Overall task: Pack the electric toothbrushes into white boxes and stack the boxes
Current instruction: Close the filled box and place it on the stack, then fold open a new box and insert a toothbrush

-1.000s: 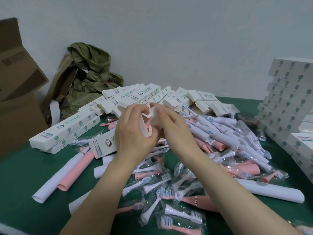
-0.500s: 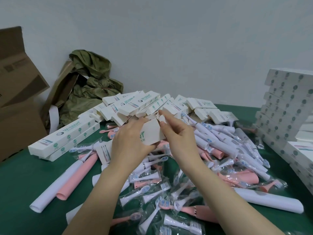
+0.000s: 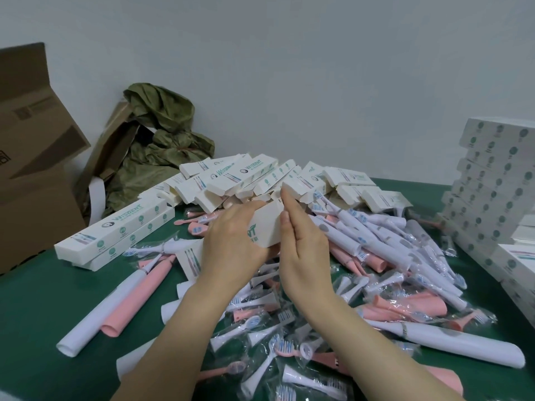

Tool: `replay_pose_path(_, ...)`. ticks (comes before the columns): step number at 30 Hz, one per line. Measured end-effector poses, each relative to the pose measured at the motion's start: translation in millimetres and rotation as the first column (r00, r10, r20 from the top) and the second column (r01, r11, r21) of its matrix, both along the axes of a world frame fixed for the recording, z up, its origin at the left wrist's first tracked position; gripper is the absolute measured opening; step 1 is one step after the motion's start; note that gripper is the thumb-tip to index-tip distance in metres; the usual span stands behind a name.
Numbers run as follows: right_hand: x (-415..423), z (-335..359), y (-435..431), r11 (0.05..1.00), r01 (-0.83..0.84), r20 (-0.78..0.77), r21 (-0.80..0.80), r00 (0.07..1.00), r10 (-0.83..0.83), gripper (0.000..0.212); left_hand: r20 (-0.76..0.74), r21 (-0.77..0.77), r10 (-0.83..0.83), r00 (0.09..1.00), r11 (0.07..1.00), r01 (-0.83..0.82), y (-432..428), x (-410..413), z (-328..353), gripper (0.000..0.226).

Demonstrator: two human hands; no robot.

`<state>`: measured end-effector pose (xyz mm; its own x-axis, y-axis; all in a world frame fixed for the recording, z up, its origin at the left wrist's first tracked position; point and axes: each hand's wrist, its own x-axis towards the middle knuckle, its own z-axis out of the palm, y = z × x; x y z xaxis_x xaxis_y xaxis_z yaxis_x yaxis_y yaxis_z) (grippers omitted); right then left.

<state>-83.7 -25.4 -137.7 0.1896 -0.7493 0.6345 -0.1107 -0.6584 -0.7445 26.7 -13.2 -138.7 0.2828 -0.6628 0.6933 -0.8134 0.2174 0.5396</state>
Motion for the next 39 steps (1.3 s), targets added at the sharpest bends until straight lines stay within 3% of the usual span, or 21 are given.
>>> replay_pose_path(3,-1,-4,-2,0.999,0.011,-0.080,-0.034,0.997,-0.014,0.054,-0.005,-0.022,-0.020,1.000,1.000,0.019,-2,-1,-4,0.039)
replay_pose_path(8,-7,-11,-5,0.997,-0.034,-0.270,-0.064,0.963,0.015,0.051,0.037,0.006,-0.006,0.999,1.000,0.006,-5,1,-9,0.042)
replay_pose_path(13,-26,-15,-6,0.985,0.144,-0.127,0.094,0.983,-0.131,0.046,0.307,0.206,-0.088,0.948,0.978,0.025,-10,0,-12,0.079)
replay_pose_path(15,-34,-13,-7,0.964,0.181,-0.087,0.194,0.982,-0.167,0.043,0.322,0.230,-0.073,0.944,0.973,-0.003,-10,-1,-7,0.076)
replay_pose_path(18,-41,-10,-8,0.949,0.151,-0.007,0.275,0.988,-0.154,0.033,0.413,0.126,0.022,0.910,0.989,-0.081,-7,3,14,0.063)
replay_pose_path(20,-44,-8,-8,0.925,0.118,0.052,0.361,0.988,-0.146,0.021,0.365,-0.002,0.135,0.921,0.989,-0.145,-4,23,40,0.062)
replay_pose_path(22,-48,-12,-9,0.900,0.135,-0.034,0.413,0.991,-0.133,0.016,0.291,-0.076,0.262,0.920,0.965,-0.251,-1,60,69,0.061)
replay_pose_path(23,-49,-16,-12,0.897,0.173,-0.134,0.406,0.983,-0.129,0.014,0.290,-0.042,0.329,0.899,0.942,-0.332,0,83,83,0.060)
replay_pose_path(25,-48,-22,-16,0.903,0.228,-0.308,0.365,0.945,-0.114,0.013,0.321,0.181,0.428,0.845,0.848,-0.498,1,131,100,0.060)
replay_pose_path(28,-43,-25,-16,0.913,0.234,-0.385,0.334,0.918,-0.095,0.014,0.343,0.547,0.483,0.805,0.594,-0.590,1,179,99,0.057)
replay_pose_path(30,-42,-25,-14,0.923,0.235,-0.399,0.306,0.912,-0.100,0.013,0.354,0.653,0.486,0.799,0.483,-0.583,-3,193,87,0.058)
replay_pose_path(36,-45,-27,-15,0.933,0.224,-0.391,0.281,0.915,-0.102,0.013,0.262,0.743,0.526,0.809,0.425,-0.517,-11,217,49,0.059)
replay_pose_path(39,-44,-29,-15,0.936,0.225,-0.428,0.272,0.899,-0.092,0.014,0.289,0.711,0.496,0.819,0.462,-0.531,-19,220,42,0.057)
